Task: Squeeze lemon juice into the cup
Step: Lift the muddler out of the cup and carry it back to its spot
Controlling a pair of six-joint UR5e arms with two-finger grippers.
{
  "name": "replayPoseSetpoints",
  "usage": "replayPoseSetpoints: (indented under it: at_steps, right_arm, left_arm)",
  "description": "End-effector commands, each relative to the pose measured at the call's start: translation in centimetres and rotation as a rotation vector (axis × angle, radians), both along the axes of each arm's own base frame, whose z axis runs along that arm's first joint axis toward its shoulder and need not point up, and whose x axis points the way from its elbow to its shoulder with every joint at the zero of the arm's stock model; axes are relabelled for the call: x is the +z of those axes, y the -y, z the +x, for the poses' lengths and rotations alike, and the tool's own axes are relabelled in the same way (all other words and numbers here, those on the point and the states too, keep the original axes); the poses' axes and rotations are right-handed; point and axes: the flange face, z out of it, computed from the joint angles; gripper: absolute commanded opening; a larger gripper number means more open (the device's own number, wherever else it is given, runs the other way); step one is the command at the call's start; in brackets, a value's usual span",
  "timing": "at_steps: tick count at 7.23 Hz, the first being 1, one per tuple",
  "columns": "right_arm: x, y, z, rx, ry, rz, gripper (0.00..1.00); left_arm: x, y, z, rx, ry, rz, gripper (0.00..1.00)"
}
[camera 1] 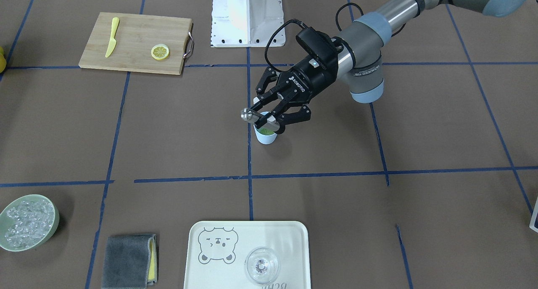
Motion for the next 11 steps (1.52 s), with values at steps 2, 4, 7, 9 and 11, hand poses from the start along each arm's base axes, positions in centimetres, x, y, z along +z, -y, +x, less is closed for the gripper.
replayPoseSetpoints:
  at_steps: [2,4,7,9,11]
  right_arm:
    - [0.0,0.0,0.0,0.001,0.002,0.000,1.00]
    - [-0.1,0.1,0.0,0.001,0.001,0.003,1.00]
    - [0.6,-0.5,-0.1,-0.004,0.004,-0.009,1.00]
    - [1.4,-1.2,-0.3,-0.002,0.012,-0.026,1.00]
    - [1.2,-0.7,-0.4,0.040,0.019,-0.063,1.00]
  left_arm:
    - [-0.8,2.6,-8.4,0.133,0.342,-0.209,0.00]
    - [1.5,4.5,-12.4,0.227,0.491,-0.419,0.00]
    - [11.5,4.2,-14.0,0.237,0.663,-0.751,0.00]
    - [19.5,3.3,-15.4,0.167,0.643,-0.987,0.00]
    - [23.4,4.5,-13.7,0.124,0.522,-1.274,0.00]
